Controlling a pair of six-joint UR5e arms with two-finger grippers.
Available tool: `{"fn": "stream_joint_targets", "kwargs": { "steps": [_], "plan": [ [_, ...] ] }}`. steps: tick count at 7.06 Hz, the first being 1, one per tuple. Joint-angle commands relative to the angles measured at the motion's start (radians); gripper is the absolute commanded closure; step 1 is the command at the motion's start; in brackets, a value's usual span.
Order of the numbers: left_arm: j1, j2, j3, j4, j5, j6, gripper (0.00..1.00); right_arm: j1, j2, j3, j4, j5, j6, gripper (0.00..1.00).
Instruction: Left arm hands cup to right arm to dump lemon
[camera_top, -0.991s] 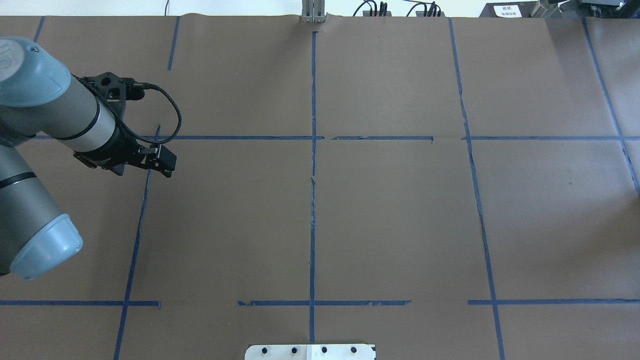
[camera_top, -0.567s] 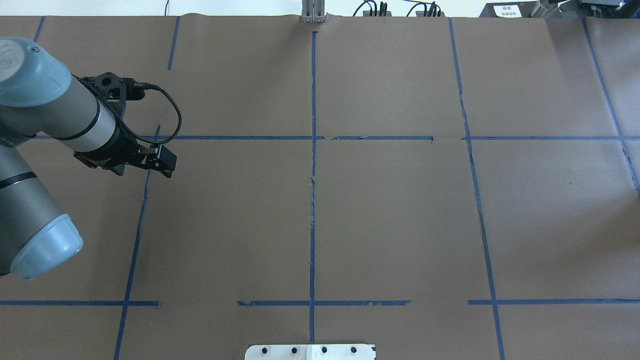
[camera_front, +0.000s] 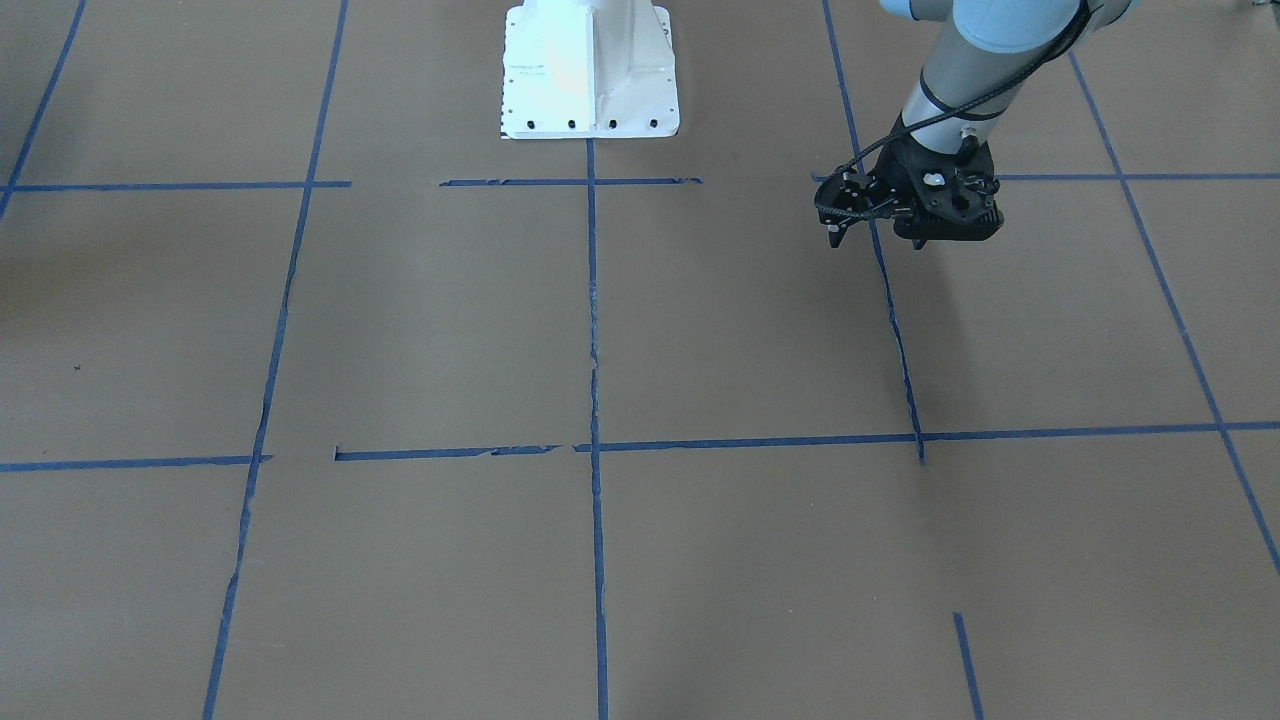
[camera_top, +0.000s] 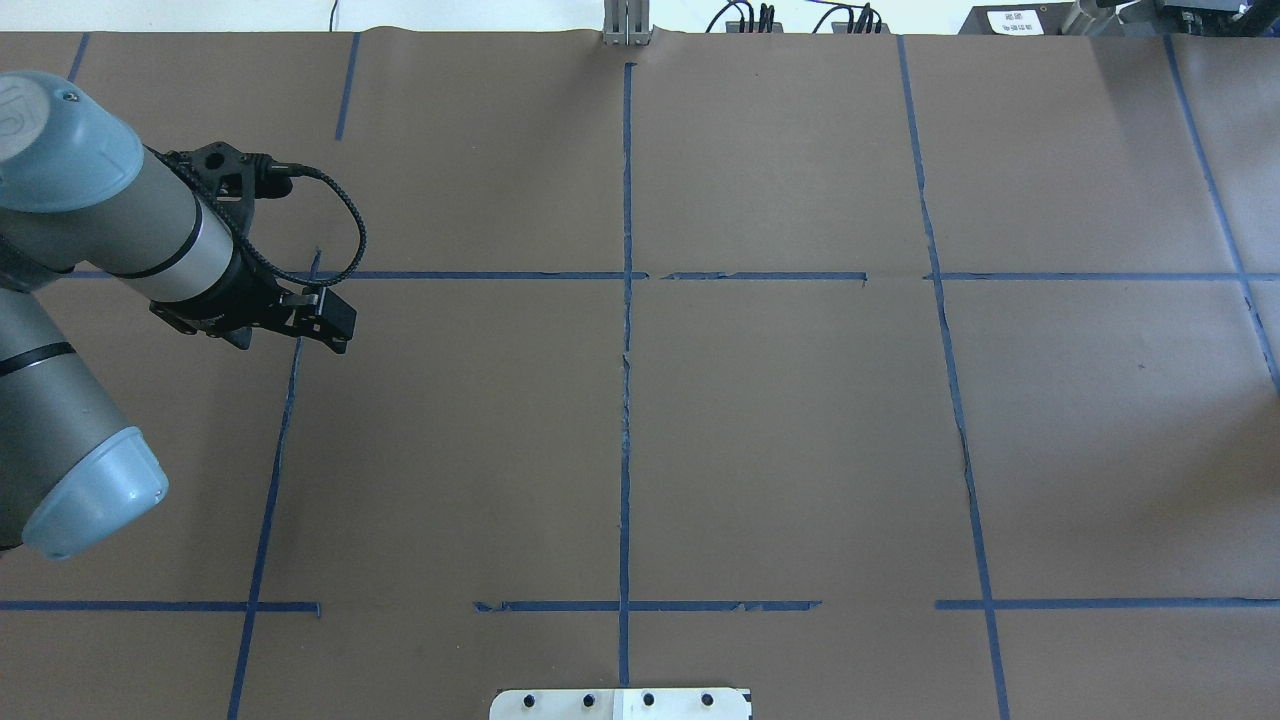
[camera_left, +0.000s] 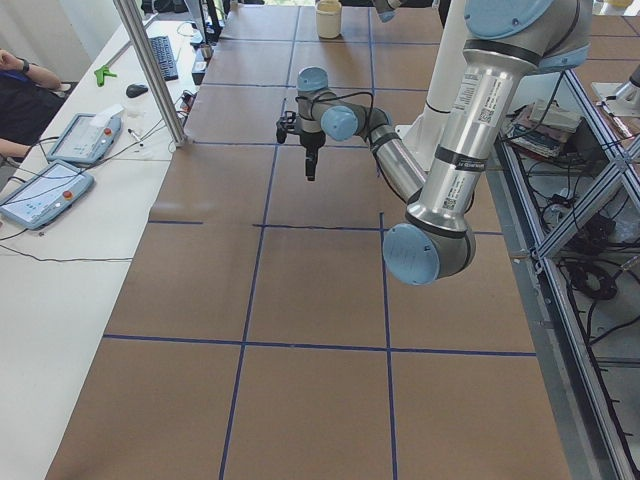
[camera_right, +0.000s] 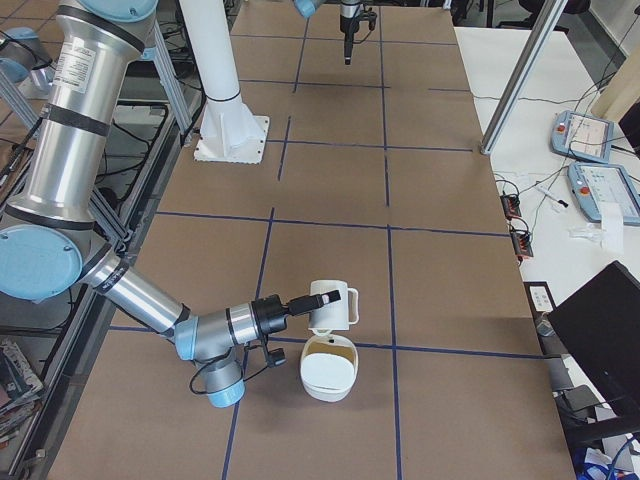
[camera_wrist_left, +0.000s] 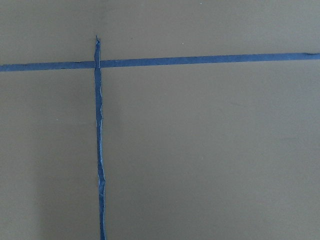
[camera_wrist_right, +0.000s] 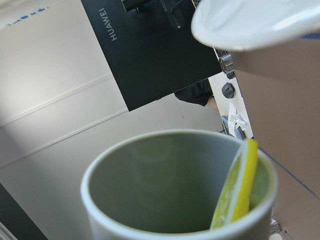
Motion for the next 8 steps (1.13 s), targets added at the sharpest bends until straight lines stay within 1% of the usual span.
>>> {"fn": "stream_joint_targets", "kwargs": {
  "steps": [1,4,8],
  "plan": [
    [0.000,-0.002,0.000,0.001,0.000,-0.001,0.00,0.000,0.002,-0.026,0.052,-0.019,0.063,0.64],
    [-0.001,-0.002,0.000,0.001,0.000,-0.001,0.00,0.000,0.004,-0.037,0.052,-0.050,0.080,0.64],
    [0.000,-0.002,0.000,0.001,0.000,-0.001,0.00,-0.002,0.014,-0.046,0.052,-0.049,0.079,0.64]
  ]
}}
